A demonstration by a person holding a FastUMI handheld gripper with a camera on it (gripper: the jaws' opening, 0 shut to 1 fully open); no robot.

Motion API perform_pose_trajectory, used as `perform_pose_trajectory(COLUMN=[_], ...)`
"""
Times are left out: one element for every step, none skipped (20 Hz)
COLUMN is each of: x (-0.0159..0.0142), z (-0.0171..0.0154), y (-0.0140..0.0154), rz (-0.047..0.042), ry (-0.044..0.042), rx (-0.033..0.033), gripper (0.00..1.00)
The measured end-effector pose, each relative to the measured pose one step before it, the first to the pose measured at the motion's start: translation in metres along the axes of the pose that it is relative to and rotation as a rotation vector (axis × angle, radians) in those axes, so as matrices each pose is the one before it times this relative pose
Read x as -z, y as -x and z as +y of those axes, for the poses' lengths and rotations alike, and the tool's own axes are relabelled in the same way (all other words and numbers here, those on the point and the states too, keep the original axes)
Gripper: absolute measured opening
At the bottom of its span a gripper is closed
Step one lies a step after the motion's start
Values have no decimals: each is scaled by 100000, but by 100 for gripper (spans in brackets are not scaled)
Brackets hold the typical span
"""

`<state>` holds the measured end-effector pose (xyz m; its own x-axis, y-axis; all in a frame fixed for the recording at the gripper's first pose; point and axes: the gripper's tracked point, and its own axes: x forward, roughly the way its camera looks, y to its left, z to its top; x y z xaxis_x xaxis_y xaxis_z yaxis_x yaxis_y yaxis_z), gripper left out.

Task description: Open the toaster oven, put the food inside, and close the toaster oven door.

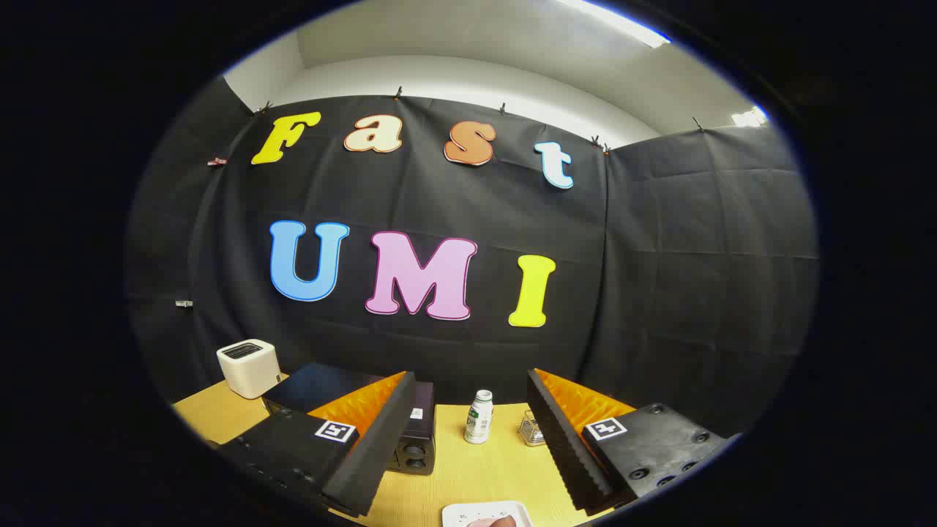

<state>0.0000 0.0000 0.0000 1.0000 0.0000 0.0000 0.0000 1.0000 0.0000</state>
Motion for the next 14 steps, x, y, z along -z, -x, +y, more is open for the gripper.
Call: perform_pose_trajectory(x=[64, 10, 75, 23, 147, 11, 88, -48, 169, -12, 118, 88, 46, 49], z=[-61, -21, 31, 50, 73, 26, 53, 120, 47, 169, 121, 199, 299, 279], y=[120, 52, -15, 49, 54, -42, 50, -64, -9, -38, 43, 6, -80, -61], rz=[3, -40, 53, 97, 203, 162, 67, -2, 172, 97, 89, 109, 177, 221], ry=[77, 28, -5, -190, -176, -223, -185, -85, -38, -160, -132, -81, -94, -89], rx=[121, 65, 114, 71, 65, 100, -72, -94, -117, -253, -182, -210, -362, -131], gripper=[98, 98, 98, 98, 98, 98, 98, 98, 98, 98, 98, 98, 98, 98])
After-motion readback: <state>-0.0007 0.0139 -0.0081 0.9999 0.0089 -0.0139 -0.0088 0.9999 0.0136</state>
